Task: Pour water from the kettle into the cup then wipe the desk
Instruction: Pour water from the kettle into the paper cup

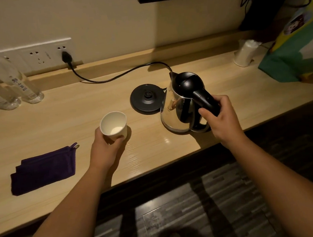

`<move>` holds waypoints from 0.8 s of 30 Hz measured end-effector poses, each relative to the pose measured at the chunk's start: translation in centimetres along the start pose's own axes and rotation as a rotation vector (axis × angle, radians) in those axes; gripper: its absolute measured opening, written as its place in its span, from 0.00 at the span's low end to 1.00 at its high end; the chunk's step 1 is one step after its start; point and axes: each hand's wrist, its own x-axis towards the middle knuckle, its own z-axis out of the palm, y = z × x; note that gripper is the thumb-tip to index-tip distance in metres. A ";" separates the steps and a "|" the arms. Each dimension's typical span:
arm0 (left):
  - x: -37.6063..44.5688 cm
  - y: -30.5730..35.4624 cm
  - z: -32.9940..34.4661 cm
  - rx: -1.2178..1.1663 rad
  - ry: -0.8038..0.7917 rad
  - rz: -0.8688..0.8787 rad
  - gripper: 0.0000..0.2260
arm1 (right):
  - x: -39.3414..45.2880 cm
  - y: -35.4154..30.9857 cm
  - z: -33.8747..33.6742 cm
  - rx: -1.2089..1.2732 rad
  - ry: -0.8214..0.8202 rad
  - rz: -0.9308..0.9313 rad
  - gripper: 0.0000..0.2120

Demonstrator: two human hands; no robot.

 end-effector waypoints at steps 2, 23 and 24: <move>-0.2 0.2 -0.1 -0.010 0.004 0.011 0.33 | -0.2 -0.4 -0.2 -0.004 -0.031 -0.029 0.20; -1.5 0.2 -1.4 -0.021 -0.073 0.010 0.37 | 3.5 -13.7 3.4 -0.557 -0.523 -0.394 0.17; -1.6 0.2 -1.4 -0.030 -0.071 0.003 0.37 | 3.6 -14.1 3.7 -0.589 -0.530 -0.410 0.17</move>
